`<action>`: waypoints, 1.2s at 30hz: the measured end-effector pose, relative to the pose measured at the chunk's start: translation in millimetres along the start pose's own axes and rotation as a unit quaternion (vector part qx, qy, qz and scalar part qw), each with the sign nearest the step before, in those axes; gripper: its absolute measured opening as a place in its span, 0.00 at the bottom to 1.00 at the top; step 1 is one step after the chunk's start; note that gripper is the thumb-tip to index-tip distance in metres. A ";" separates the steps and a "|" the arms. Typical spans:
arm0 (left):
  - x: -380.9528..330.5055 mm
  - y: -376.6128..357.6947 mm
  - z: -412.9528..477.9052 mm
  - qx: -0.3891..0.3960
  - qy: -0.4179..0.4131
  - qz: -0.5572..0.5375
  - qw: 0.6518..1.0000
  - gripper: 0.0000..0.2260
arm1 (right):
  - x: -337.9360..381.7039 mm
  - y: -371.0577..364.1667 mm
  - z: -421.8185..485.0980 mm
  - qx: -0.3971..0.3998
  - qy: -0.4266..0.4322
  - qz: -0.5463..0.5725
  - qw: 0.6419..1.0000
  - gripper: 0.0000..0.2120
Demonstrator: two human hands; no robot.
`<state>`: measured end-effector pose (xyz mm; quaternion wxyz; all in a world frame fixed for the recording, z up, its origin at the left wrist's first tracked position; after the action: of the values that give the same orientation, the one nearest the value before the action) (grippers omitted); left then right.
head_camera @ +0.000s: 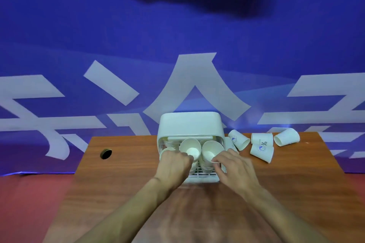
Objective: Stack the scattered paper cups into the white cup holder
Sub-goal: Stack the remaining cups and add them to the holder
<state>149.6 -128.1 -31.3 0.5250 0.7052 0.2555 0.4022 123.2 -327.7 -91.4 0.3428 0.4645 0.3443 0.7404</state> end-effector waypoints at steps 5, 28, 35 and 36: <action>21.4 -6.5 -3.8 -0.008 0.004 -0.002 1.000 0.15 | 12.5 -9.1 14.3 0.030 -0.012 -0.019 0.999 0.02; 12.0 -85.5 10.8 0.043 0.008 -0.082 0.996 0.09 | 7.6 -47.7 10.3 0.078 -0.100 -0.058 0.990 0.03; 2.4 -106.5 27.8 0.080 0.017 -0.120 0.989 0.12 | 2.2 -61.1 10.0 0.072 -0.126 -0.023 0.989 0.03; 0.3 -110.4 29.8 0.086 0.017 -0.122 0.989 0.11 | 0.2 -62.7 10.2 0.073 -0.132 -0.021 0.988 0.03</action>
<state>181.5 -108.7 -139.4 0.5030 0.7043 0.3821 0.3241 144.3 -292.5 -139.8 0.3663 0.5748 0.3590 0.6377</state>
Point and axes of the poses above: each hand's wrist, its own z-axis towards the middle knuckle, its own y-axis out of the back of the hand, x = y × z, the point moved 2 cm from there along z, towards the middle knuckle, and after that the axes turned 8 degrees about z, right-handed, at the moved point
